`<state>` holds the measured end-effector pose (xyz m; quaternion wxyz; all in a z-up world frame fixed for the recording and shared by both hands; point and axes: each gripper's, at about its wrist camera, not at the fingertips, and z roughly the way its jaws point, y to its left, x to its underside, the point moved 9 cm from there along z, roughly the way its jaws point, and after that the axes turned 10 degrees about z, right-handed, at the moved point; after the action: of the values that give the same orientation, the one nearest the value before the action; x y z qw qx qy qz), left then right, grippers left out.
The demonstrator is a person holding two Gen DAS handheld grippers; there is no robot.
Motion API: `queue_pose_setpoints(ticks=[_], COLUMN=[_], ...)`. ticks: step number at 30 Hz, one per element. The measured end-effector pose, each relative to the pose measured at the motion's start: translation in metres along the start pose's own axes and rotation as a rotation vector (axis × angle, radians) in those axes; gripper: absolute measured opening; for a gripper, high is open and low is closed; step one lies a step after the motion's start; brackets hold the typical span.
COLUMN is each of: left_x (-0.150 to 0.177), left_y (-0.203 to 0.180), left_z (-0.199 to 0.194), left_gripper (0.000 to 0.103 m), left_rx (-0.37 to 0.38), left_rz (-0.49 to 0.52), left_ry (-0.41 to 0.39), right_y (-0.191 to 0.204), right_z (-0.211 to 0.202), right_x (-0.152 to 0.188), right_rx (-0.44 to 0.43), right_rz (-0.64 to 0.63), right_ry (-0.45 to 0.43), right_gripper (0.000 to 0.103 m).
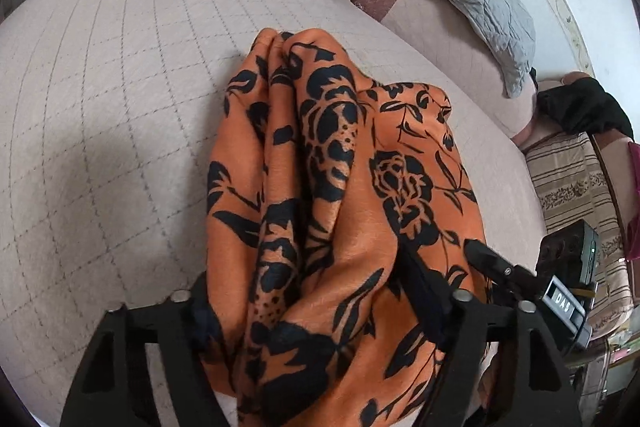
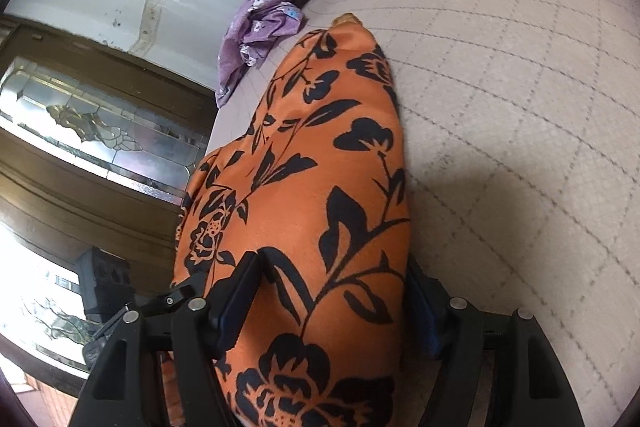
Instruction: Fold small clothes
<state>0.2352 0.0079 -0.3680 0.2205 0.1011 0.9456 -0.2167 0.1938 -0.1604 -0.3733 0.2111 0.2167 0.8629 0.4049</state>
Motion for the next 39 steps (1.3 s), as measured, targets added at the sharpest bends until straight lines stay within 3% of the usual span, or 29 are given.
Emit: queue_pose_setpoints(ticks=[5,11,15,26,39], left_x=[-0.007,-0.007,-0.009,-0.011,0.002], left_y=[-0.008,-0.023,-0.036,-0.102,-0.167], left_z=[-0.002,-0.011,-0.02,-0.033,-0.018], left_gripper=[0.049,0.042,0.041,0.04,0.04], left_rx=[-0.034,-0.137,-0.175,-0.194,-0.185], left_rz=[0.033,0.133,0.183,0.306,0.412], left_ry=[-0.048,-0.074,-0.103,-0.178,-0.18], right_y=[0.003,0.013,0.023,0.024,-0.006], right_z=[0.001,-0.004,-0.015,-0.09,-0.153], right_x=[0.0,0.001,-0.001,-0.021,-0.032], right_rx=[0.036,0.068,0.079,0.088,0.135], right_rz=[-0.047,-0.11,-0.161,-0.216,-0.26], right_ry=[-0.038,-0.078,-0.109,-0.268,-0.359], right_gripper=[0.059,0.048,0.043,0.042,0.042])
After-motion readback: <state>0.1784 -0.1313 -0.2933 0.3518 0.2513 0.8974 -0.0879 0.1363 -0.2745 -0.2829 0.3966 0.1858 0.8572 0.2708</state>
